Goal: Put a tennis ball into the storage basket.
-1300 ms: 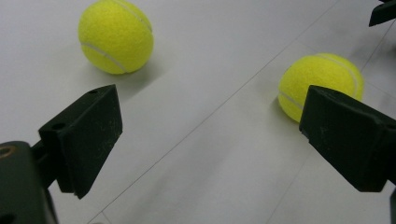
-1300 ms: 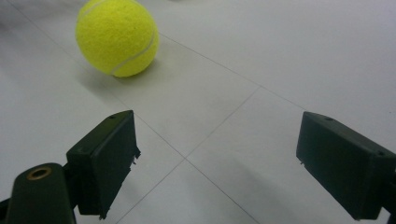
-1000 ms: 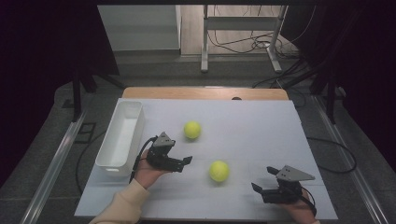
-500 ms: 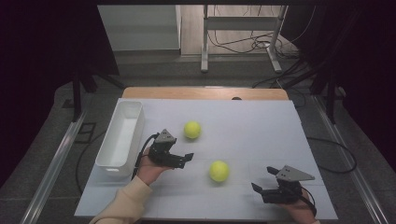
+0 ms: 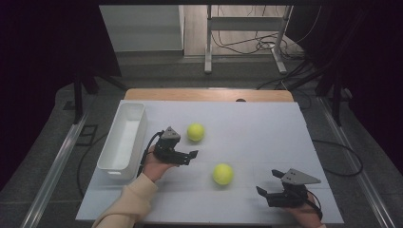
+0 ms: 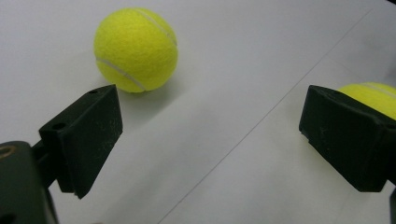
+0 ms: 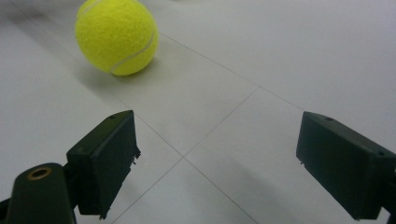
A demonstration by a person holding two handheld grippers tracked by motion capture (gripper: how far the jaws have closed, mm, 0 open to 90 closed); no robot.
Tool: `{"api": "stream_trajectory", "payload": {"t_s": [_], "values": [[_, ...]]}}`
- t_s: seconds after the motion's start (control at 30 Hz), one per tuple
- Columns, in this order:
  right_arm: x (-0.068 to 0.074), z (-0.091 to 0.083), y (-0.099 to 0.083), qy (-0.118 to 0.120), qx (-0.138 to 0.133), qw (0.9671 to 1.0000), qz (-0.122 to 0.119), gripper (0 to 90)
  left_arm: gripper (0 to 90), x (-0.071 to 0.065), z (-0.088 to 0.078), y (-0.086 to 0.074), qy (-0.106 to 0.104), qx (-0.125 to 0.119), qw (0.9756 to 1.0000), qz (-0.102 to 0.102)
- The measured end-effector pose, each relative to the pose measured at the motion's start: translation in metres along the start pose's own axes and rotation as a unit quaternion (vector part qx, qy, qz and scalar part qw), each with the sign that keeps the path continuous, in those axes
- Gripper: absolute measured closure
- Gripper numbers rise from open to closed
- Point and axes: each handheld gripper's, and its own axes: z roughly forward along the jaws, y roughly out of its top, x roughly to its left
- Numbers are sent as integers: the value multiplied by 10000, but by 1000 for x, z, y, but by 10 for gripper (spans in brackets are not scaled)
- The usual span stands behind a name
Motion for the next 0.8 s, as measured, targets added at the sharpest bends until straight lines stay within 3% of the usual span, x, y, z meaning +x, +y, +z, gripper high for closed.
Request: {"api": "stream_trajectory", "payload": {"t_s": [0.17, 0.8], "values": [[0, 1, 0, 1, 7, 10000, 1, 129, 72, 6, 2, 8, 46, -63, 10000, -38], [0, 1, -1, 2, 43, 10000, -25, 129, 71, 18, 21, 22, 161, 146, 9997, -60]]}}
